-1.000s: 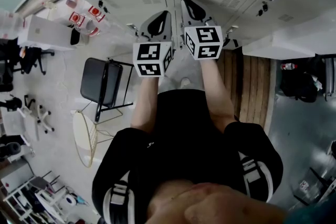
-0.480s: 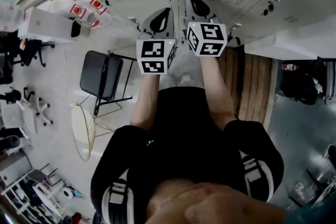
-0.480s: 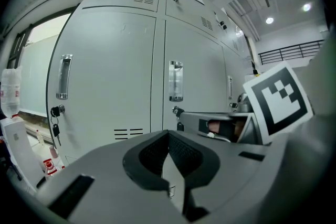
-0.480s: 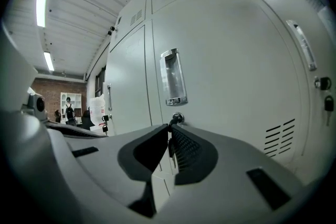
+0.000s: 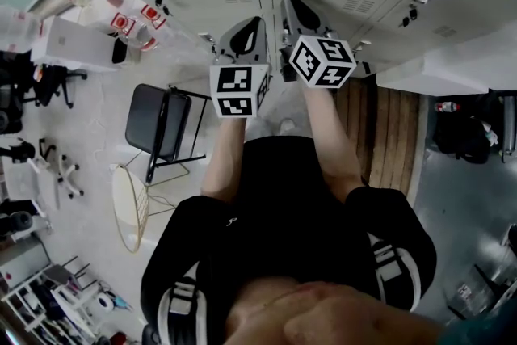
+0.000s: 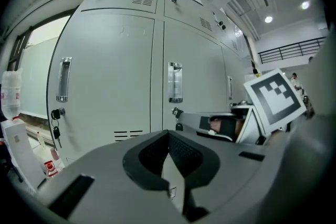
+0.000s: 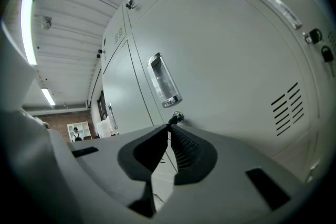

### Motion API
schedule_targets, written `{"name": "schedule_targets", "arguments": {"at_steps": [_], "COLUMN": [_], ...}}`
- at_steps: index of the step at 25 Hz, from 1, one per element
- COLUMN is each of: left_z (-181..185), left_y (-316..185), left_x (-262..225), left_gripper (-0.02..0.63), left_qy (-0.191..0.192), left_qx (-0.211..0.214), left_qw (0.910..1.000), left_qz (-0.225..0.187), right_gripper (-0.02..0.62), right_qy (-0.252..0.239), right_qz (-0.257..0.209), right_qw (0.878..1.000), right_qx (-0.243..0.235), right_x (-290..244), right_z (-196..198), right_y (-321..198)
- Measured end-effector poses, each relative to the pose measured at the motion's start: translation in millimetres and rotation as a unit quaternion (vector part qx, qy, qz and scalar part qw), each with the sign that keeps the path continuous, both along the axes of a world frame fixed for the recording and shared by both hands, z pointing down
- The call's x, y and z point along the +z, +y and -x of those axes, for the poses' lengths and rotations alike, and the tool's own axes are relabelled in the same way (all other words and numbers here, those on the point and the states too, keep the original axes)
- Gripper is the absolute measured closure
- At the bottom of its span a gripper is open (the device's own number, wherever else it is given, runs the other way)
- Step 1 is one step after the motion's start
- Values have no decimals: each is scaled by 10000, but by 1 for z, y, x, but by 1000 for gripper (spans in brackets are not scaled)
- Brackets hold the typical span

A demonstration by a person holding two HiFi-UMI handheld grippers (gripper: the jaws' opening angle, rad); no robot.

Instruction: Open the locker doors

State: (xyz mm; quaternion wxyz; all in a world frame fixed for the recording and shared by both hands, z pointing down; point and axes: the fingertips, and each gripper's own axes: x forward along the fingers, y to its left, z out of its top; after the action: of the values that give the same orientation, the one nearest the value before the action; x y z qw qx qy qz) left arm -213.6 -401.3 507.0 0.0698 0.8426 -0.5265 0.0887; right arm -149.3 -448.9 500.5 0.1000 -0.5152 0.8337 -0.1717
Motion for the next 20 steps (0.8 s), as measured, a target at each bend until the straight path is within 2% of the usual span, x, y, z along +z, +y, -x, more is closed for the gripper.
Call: {"name": "schedule_targets", "arguments": {"at_steps": [5, 9, 14, 17, 20], "left_z": [-1, -2, -4, -4, -4], "left_y": [-1, -1, 0, 0, 0], "left_x": [-1, 0, -3, -7, -5], "left_gripper": [597, 597, 597, 597, 597], "left_qy": [-8, 1, 156, 157, 140], "left_qx": [-16, -14, -2, -8, -24], "left_qw": [10000, 10000, 9999, 9999, 9999], "left_qz": [15, 29, 12, -35, -20], "right_gripper": [566, 566, 566, 565, 560], "right_qy": [-671, -1290, -1674, -2140, -2862], "right_qz": [89, 183, 231, 328, 457], "right_qw": [9977, 9914, 9855, 9760, 9566], "right_qx": [-48, -98, -126, -210, -316], "right_x": [0, 1, 2, 2, 2], "right_z": [-2, -4, -4, -5, -6], "right_y": [-1, -1, -1, -1, 0]}}
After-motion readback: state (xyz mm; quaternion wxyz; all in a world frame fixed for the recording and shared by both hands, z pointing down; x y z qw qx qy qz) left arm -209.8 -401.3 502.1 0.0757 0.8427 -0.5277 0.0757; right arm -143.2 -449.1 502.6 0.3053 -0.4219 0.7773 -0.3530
